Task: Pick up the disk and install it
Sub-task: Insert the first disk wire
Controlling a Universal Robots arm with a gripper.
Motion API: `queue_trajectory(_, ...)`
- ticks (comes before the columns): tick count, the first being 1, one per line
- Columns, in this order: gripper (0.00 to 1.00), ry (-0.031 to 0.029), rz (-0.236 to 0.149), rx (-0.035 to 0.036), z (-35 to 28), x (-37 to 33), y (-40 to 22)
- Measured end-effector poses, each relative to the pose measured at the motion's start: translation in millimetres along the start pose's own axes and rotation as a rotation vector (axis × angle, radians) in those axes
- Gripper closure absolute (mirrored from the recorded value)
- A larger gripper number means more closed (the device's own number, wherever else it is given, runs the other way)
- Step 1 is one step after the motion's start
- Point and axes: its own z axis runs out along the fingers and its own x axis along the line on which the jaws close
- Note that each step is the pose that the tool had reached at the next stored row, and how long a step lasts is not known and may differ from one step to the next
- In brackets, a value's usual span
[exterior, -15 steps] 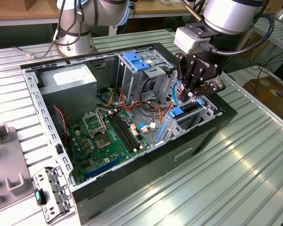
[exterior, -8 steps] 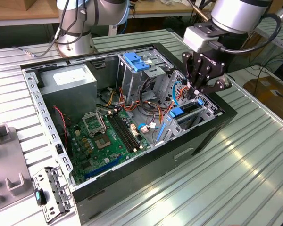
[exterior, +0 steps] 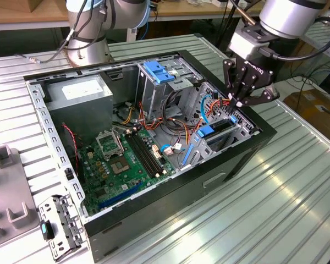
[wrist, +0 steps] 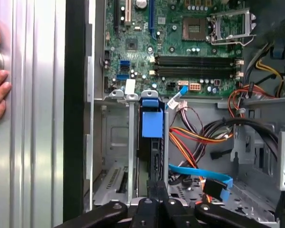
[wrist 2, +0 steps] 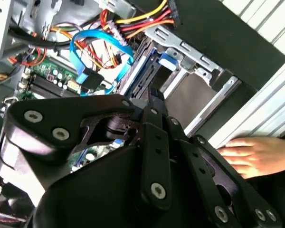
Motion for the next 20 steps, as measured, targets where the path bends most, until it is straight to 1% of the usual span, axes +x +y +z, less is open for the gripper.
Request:
queue_trajectory(2, 0.89, 0.0001, -0.018, 0.0001, -1.7, -0.2, 0.0)
queue_trajectory(4, 0.89, 0.0000, -0.030, 0.0002, -6.1, -0.8, -0.1)
queue_trajectory(5, 0.89, -0.0003, -0.043, 0.0003, -6.6, -1.0, -0.7)
queue_trajectory(6, 0.89, 0.0000, -0.052, 0.0003, -6.7, -1.0, -3.4)
queue_trajectory(14, 0.89, 0.0000, -0.069, 0.0004, -6.2, -3.7, -23.5)
queue_trajectory(20, 0.89, 0.0001, -0.086, 0.0005, -3.2, -11.5, -44.1)
